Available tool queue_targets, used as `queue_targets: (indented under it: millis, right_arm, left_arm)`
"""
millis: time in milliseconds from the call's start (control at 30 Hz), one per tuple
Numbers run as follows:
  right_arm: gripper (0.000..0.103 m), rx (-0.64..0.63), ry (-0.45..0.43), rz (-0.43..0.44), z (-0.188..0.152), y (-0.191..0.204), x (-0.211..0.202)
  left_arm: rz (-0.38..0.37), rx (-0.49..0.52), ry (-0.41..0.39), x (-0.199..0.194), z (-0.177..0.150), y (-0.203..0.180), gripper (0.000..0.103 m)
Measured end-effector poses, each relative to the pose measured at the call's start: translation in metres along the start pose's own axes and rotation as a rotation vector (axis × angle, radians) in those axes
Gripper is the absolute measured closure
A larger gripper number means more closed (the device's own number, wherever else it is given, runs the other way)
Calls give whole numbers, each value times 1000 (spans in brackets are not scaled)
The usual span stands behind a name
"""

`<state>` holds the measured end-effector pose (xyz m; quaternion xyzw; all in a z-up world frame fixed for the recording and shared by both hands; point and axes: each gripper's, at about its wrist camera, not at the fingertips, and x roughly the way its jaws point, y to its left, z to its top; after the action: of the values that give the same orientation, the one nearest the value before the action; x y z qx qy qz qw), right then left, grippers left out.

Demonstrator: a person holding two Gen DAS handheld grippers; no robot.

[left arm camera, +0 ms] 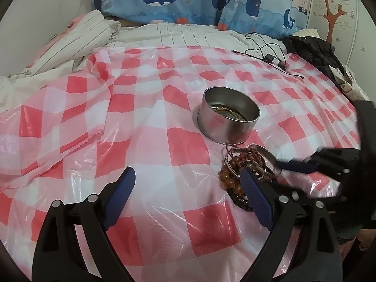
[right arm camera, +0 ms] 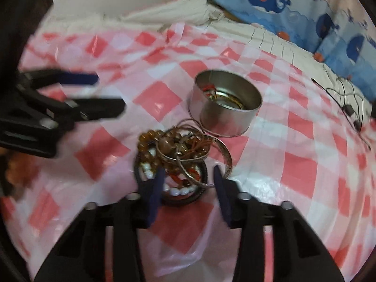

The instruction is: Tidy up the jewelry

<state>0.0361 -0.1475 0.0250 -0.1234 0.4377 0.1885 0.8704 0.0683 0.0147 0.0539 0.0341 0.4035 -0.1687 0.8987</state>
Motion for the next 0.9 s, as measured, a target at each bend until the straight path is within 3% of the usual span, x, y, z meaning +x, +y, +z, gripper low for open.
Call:
queue_targets:
  millis: [100,267,400,533,600,633,767,833,900]
  right_arm:
    - [98,47,-13,47,-4,-8,-9]
    - [99,161,-61,98,-23,-26,-51]
    - [99,241,-73,103,-36,-42,-61]
    - [99,340,-87,140,-39,-60,-61]
    - [99,365,-80,148,-42,-65,-59]
    - [99,382,-77,160,-43,-67,-57]
    - [99,402,-77,182,-45,-70,-55]
    - [99,405,-76,187,-45,-71,-55]
    - [99,408,-74,189,-45,-71,-54]
  left_arm:
    - [-4,1,-2,-1,1,0,16]
    - [-74,50,-20,-4,1,-13,16]
    - [-115,224,-48,1,0,-51,16]
    - [-48,434,-65,13,-8,-89,16]
    - [-54,473,-60,18,-10,-98,18]
    - [-60,480,-57,20,-9,-101,23]
    - [-67,474,56,44,-8,-103,80]
    - [-99,443,69,44,-8,-97,85]
    - [-127,412,74,40,-6,-93,98]
